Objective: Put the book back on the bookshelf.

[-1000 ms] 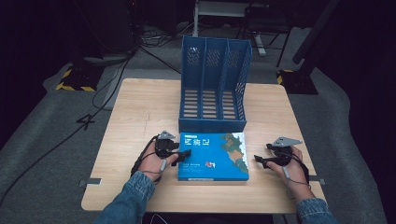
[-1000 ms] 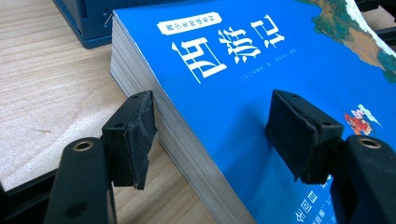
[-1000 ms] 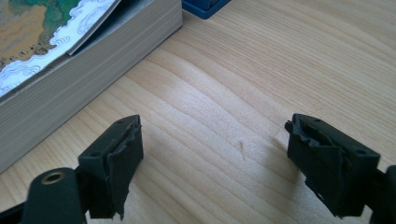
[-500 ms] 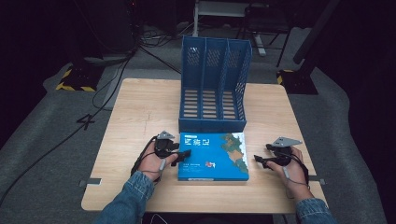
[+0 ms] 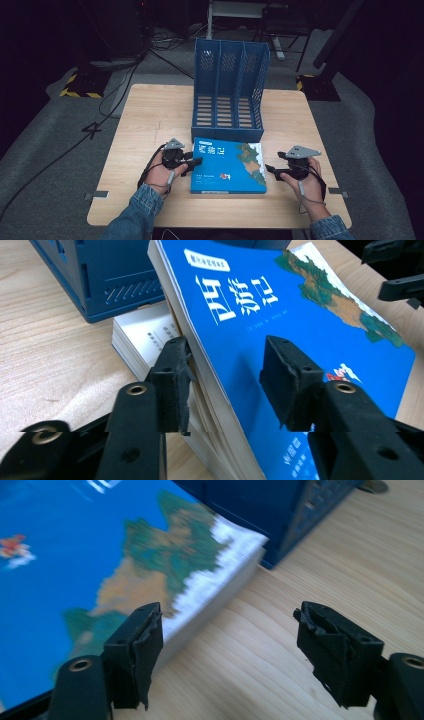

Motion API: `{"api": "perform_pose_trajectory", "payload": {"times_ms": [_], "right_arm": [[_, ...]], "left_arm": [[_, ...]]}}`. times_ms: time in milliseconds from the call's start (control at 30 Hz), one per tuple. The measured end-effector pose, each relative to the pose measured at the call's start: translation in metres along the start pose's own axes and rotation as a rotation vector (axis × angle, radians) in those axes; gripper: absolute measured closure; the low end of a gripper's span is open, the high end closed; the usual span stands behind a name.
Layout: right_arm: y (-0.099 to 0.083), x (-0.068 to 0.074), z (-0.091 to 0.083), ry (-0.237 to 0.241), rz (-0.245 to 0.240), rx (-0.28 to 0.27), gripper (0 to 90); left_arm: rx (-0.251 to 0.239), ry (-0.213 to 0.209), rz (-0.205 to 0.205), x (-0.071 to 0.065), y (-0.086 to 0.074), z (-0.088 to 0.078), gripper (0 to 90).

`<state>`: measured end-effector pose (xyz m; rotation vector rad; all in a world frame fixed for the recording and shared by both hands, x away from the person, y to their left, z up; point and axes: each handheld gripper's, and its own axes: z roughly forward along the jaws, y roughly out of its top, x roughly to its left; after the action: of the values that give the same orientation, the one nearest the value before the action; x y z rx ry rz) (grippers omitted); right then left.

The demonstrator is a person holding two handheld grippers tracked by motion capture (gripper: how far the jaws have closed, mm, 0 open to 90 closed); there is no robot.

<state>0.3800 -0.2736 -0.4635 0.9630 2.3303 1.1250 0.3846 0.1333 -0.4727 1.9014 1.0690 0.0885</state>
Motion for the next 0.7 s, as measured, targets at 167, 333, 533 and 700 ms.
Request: {"api": "perform_pose_trajectory", "payload": {"times_ms": [167,333,533,700], "right_arm": [[0.008,0.022,0.009,0.088,-0.023,-0.012,26.6],[0.016,0.044,0.019,0.161,-0.059,-0.036,22.8],[0.025,0.075,0.04,0.241,-0.126,-0.045,20.3],[0.029,0.087,0.05,0.27,-0.137,-0.039,17.1]], "left_arm": [[0.017,-0.024,-0.027,-0.003,-0.001,-0.004,59.9],[0.02,-0.012,-0.011,-0.003,-0.001,-0.004,66.0],[0.013,-0.048,-0.013,-0.003,0.004,-0.01,76.0],[0.036,-0.046,0.022,-0.008,0.01,-0.013,79.2]]}}
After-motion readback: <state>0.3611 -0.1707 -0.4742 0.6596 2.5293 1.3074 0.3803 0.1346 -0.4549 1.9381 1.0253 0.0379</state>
